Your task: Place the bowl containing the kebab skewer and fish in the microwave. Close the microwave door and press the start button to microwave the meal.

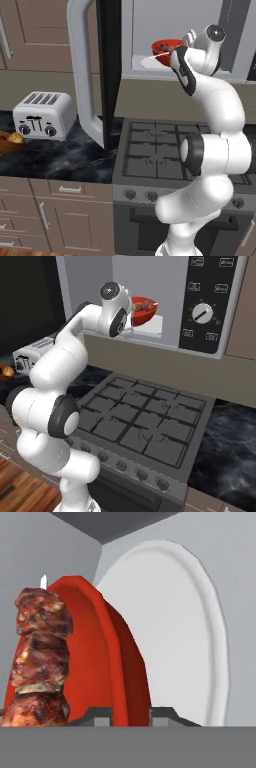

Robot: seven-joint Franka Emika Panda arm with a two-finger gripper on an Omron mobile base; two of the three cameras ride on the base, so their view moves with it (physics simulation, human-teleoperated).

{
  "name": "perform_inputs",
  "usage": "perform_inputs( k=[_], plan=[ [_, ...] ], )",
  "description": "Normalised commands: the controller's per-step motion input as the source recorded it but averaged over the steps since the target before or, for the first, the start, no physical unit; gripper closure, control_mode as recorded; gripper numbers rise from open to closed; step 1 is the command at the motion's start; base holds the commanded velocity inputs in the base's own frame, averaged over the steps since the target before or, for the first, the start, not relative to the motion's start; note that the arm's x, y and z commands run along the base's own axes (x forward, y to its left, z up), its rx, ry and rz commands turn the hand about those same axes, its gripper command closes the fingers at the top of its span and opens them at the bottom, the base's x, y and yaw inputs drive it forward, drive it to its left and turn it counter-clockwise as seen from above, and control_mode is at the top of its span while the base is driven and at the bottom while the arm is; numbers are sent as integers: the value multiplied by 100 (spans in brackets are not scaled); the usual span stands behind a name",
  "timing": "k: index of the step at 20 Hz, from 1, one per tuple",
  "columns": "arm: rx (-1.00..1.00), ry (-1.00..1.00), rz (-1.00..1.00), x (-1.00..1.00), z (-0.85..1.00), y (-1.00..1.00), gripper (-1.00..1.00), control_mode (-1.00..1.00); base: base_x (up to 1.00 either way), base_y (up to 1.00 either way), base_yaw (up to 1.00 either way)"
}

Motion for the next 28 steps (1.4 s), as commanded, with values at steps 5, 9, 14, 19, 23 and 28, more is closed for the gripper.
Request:
perform_inputs(
  k=[5,9,14,19,23,28],
  plan=[
    [0,2,0,52,0,-10,100,-100,0,0,0],
    [0,1,0,45,0,-3,100,-100,0,0,0],
    [0,0,0,42,0,0,-100,-100,0,0,0],
    [-2,-1,0,15,0,0,-100,-100,0,0,0],
    [-8,-12,0,-3,0,0,-100,-100,0,0,0],
    [-10,-14,0,-54,12,1,-100,-100,0,0,0]
  ],
)
